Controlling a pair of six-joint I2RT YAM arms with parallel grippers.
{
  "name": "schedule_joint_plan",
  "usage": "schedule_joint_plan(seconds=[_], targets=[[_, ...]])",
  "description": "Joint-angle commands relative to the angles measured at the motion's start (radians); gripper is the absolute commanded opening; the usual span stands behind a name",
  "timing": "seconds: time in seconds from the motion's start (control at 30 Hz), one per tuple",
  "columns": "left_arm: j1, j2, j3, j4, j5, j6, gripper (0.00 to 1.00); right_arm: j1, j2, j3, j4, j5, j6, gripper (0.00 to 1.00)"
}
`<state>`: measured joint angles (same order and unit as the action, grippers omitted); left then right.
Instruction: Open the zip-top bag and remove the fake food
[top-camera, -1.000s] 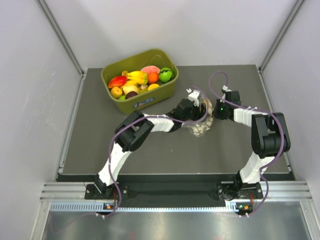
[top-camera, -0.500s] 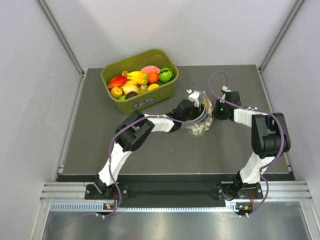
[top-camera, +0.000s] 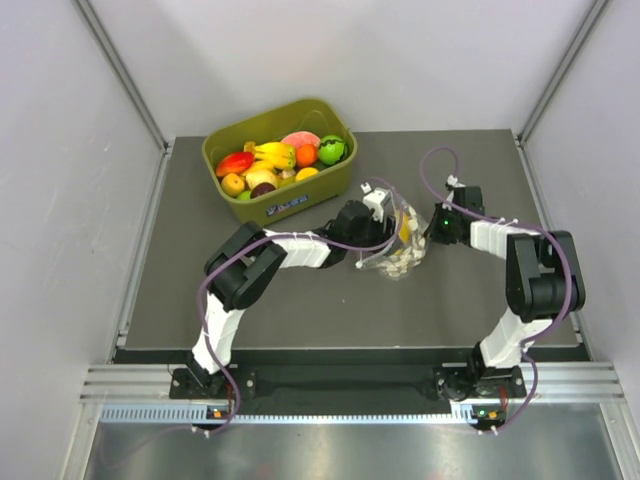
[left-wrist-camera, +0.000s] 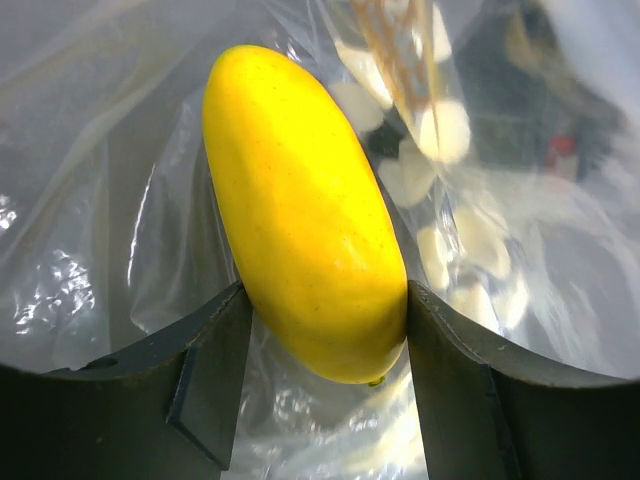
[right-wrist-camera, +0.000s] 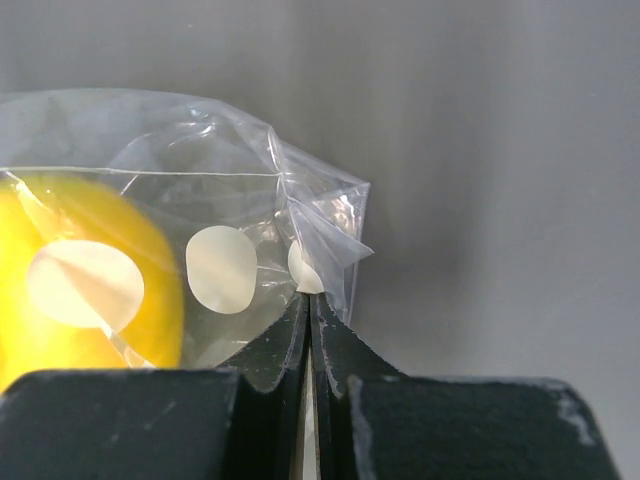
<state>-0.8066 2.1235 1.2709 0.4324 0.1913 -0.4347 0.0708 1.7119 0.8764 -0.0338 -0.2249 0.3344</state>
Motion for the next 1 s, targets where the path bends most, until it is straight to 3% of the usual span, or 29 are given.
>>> schedule_joint_plan(seconds=[0.0,0.2,0.5,0.77,0.97], targets=[[0.001,-0.088,-0.019,-0.046,0.079,0.022,0.00,-0.028,-0.040,-0.014,-0.021,0.041,-0.014,0.00],[0.001,-0.172,-0.039,-0.187,0.142,0.089,0.00,-0.045,-0.061,-0.022,-0.029,0.064,-0.017,0.00],[0.004,-0.430,-0.151,-0.279,0.120,0.129,0.00,-0.057,-0.070,-0.030,-0.026,0.071,-0.017,0.00],[0.027,-0.599,-0.179,-0.487,0.080,0.159,0.00,-0.063,-0.072,-0.030,-0.025,0.068,-0.018,0.00],[0.072,-0.734,-0.235,-0.517,0.030,0.160,0.00,-0.063,-0.075,-0.034,-0.025,0.059,-0.017,0.00]])
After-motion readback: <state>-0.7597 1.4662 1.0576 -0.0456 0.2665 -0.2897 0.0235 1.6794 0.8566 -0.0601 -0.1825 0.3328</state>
